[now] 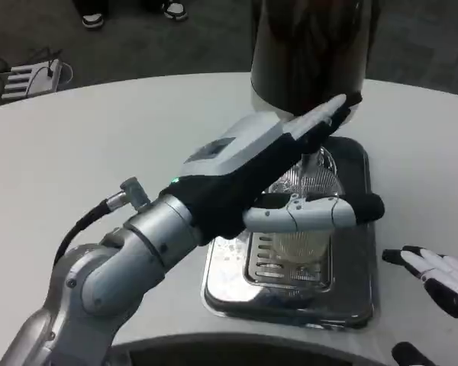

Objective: Grasp the cup under the faucet to collect the drink, then remove the cup.

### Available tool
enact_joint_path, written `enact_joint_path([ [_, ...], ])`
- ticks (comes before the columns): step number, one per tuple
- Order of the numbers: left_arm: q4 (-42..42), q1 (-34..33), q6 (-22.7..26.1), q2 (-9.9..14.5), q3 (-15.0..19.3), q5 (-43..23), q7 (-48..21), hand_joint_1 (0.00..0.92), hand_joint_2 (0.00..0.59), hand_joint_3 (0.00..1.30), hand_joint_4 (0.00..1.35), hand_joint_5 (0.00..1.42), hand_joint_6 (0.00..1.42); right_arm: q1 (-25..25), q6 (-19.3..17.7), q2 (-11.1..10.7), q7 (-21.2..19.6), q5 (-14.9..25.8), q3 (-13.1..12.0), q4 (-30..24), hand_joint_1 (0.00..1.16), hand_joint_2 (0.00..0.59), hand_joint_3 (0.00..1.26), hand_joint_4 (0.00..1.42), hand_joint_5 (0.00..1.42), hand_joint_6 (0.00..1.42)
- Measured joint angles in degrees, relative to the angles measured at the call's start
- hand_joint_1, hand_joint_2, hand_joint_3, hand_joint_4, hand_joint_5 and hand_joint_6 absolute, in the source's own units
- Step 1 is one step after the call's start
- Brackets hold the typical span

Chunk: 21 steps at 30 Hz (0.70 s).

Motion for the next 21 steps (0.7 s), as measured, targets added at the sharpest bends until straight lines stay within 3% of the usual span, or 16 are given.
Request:
enact_joint_path([
  [3, -0.33, -0.58, -0.25, 1.06, -0.25, 0.62, -0.92, 0.000, 0.080, 0.00, 0.00, 0.04, 0.00, -0.23, 1.91, 0.18, 0.00, 2.74, -0.31, 0.05, 0.46, 0.457, 0.04, 0.00, 0.00, 0.16],
  [5, -0.52, -0.65, -0.51, 1.55, -0.32, 0.77, -1.35, 0.000, 0.081, 0.00, 0.00, 0.04, 0.00, -0.83, 4.43, 1.10, 0.01, 7.42, -0.47, 0.91, 0.47, 0.438, 0.01, 0.00, 0.00, 0.16],
  [6, -0.61, -0.70, -0.56, 1.79, -0.33, 0.80, -1.54, 0.000, 0.082, 0.00, 0.00, 0.04, 0.00, -1.32, 5.78, 1.93, 0.00, 10.17, -0.53, 2.03, 0.51, 0.382, 0.00, 0.00, 0.00, 0.16],
  [8, -0.73, -0.73, -0.62, 1.87, -0.27, 0.80, -1.73, 0.000, 0.091, 0.00, 0.00, 0.04, 0.00, -2.25, 7.35, 2.70, -0.41, 14.07, -0.53, 4.70, 0.58, 0.324, 0.00, 0.00, 0.00, 0.17],
  [11, -1.03, -0.76, -0.65, 2.42, 0.08, 0.69, -2.34, 0.000, 0.094, 0.00, 0.00, 0.04, 0.00, -4.36, 7.02, 4.65, -3.23, 17.30, 0.82, 9.74, 0.63, 0.301, 0.00, 0.00, 0.00, 0.16],
  [15, -1.17, -0.84, -0.69, 2.80, 0.62, 0.37, -2.89, 0.000, 0.096, 0.00, 0.00, 0.04, 0.00, -8.04, 5.33, 6.11, -7.87, 17.00, 4.97, 14.69, 0.65, 0.284, 0.00, 0.00, 0.00, 0.13],
  [18, -1.18, -0.99, -0.69, 2.91, 0.96, 0.24, -3.25, 0.000, 0.095, 0.00, 0.00, 0.04, 0.00, -12.29, 3.24, 6.78, -12.27, 14.30, 8.85, 19.04, 0.68, 0.270, 0.00, 0.00, 0.00, 0.12],
  [21, -1.19, -1.04, -0.91, 2.98, 1.28, 0.02, -3.53, 0.000, 0.094, 0.00, 0.00, 0.04, 0.00, -15.21, 1.39, 6.91, -15.48, 12.53, 10.78, 22.09, 0.73, 0.242, 0.00, 0.00, 0.00, 0.09],
])
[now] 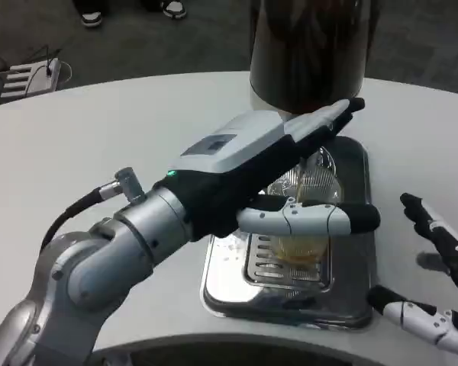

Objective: Grasp the cup under the faucet to collect the drink, then remove the cup.

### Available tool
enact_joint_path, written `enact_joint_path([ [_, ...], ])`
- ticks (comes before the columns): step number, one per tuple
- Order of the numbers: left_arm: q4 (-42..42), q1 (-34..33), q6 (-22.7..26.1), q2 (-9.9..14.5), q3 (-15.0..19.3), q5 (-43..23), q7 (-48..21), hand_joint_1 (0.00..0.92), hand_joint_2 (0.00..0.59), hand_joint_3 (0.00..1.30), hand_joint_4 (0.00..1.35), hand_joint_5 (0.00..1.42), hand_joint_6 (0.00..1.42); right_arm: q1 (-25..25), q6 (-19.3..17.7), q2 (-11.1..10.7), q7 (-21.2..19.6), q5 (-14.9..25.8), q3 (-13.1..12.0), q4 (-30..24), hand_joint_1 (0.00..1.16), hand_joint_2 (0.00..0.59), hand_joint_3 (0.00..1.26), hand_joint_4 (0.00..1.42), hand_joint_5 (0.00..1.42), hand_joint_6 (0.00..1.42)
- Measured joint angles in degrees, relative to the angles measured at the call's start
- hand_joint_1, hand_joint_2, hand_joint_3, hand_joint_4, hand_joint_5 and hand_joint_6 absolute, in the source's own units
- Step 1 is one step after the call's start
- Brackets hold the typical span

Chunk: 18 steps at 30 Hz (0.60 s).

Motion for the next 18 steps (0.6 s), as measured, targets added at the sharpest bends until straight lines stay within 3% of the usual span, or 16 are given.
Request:
enact_joint_path([
  [7, -0.03, -0.10, -0.58, 0.35, 1.32, -0.08, -1.06, 0.000, 0.093, 0.00, 0.00, 0.04, 0.00, -7.15, -3.48, -0.01, -4.95, -2.05, 3.82, 9.85, 0.77, 0.225, 0.00, 0.00, 0.00, 0.04],
  [18, -0.04, -0.92, -1.10, 1.19, 2.22, -0.20, -3.00, 0.000, 0.092, 0.00, 0.00, 0.03, 0.00, -14.20, -4.54, 0.85, -7.88, -2.70, 9.39, 16.93, 0.78, 0.224, 0.00, 0.00, 0.00, 0.00],
])
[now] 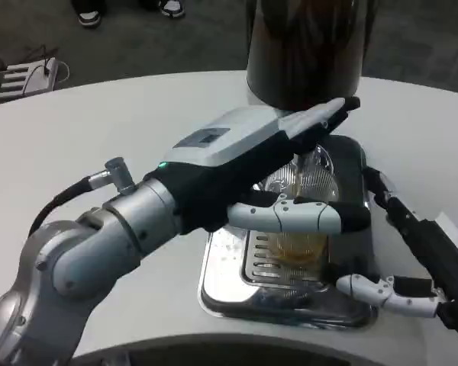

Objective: Grasp the cup under the faucet to collect the drink, then remove the cup.

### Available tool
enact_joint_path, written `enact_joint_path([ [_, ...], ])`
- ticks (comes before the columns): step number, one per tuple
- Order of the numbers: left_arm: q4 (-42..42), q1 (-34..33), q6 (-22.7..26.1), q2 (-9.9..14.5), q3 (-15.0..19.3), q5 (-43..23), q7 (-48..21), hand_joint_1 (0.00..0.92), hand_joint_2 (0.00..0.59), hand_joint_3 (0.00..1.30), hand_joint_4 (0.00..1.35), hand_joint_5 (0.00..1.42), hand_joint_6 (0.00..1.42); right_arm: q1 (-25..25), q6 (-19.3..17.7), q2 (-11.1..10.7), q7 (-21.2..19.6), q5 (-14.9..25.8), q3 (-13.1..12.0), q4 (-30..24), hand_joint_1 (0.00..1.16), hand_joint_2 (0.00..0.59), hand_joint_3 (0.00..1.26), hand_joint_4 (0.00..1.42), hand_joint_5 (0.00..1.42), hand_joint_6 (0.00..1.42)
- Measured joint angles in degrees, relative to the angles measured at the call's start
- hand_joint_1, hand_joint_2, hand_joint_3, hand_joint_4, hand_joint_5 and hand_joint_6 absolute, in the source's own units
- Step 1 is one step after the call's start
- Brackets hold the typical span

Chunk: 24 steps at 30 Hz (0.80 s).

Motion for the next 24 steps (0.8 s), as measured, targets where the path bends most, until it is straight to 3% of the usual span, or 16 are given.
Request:
enact_joint_path([
  [18, -0.41, -1.38, -0.41, 1.72, 1.72, -1.61, -2.13, 0.000, 0.088, 0.00, 0.00, 0.03, 0.00, -10.23, 0.01, 3.50, -4.69, -2.50, 4.80, 9.67, 0.78, 0.224, 0.00, 0.00, 0.00, 0.01],
  [22, -0.66, -1.27, -1.06, 1.49, 2.84, -2.12, -1.44, 0.000, 0.089, 0.01, 0.00, 0.03, 0.00, -11.50, 0.01, 3.85, -4.92, -2.49, 5.26, 10.96, 0.78, 0.224, 0.00, 0.00, 0.00, 0.01],
  [24, -0.91, 0.40, -2.54, 0.23, 4.75, -3.26, 1.26, 0.000, 0.095, 0.02, 0.00, 0.03, 0.01, -11.76, 0.01, 4.12, -5.01, -2.48, 5.52, 11.16, 0.78, 0.224, 0.00, 0.00, 0.00, 0.01],
])
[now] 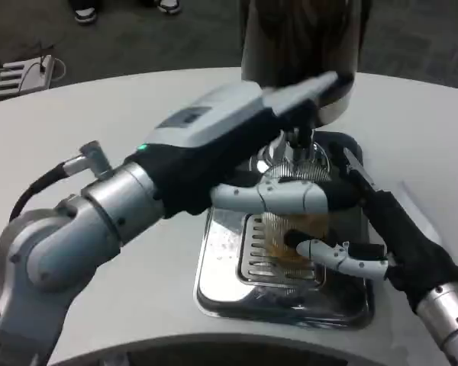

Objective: Grasp the cup under the faucet to collect the drink, then remove the cup.

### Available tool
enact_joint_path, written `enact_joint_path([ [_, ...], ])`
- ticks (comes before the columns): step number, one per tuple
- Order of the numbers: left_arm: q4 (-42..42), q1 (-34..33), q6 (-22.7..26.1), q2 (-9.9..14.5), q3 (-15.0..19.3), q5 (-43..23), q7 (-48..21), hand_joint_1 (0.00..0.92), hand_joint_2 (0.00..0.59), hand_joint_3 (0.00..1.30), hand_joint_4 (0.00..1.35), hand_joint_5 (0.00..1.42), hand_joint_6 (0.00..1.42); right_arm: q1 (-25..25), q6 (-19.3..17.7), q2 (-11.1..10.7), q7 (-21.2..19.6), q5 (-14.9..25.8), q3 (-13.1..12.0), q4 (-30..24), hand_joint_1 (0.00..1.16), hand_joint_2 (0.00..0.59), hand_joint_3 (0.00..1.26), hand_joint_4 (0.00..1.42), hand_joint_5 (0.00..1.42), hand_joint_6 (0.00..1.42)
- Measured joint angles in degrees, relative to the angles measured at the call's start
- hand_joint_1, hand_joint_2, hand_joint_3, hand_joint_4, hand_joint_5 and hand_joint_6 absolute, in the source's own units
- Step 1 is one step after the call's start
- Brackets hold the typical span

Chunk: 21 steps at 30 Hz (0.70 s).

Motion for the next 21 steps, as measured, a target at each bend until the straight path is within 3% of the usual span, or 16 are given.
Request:
enact_joint_path([
  [6, -0.03, 4.14, -4.40, -3.83, 4.52, -2.91, 7.41, 0.000, 0.103, 0.05, 0.00, 0.08, 0.04, -0.56, 0.00, 0.11, -0.22, 0.02, 0.06, 0.43, 0.78, 0.224, 0.00, 0.00, 0.00, 0.02],
  [11, -0.96, 8.51, -6.30, -5.00, 7.72, -4.94, 10.36, 0.000, 0.108, 0.09, 0.04, 0.12, 0.08, -0.92, 0.00, 0.17, -0.21, 0.28, 0.16, 0.67, 0.78, 0.224, 0.00, 0.00, 0.00, 0.04],
  [21, -9.33, 26.16, -5.75, -4.80, 16.35, -6.62, 11.33, 0.000, 0.114, 0.11, 0.06, 0.15, 0.10, -2.73, -0.12, 1.45, -0.23, 0.37, 1.78, 3.25, 0.78, 0.224, 0.00, 0.00, 0.00, 0.06],
])
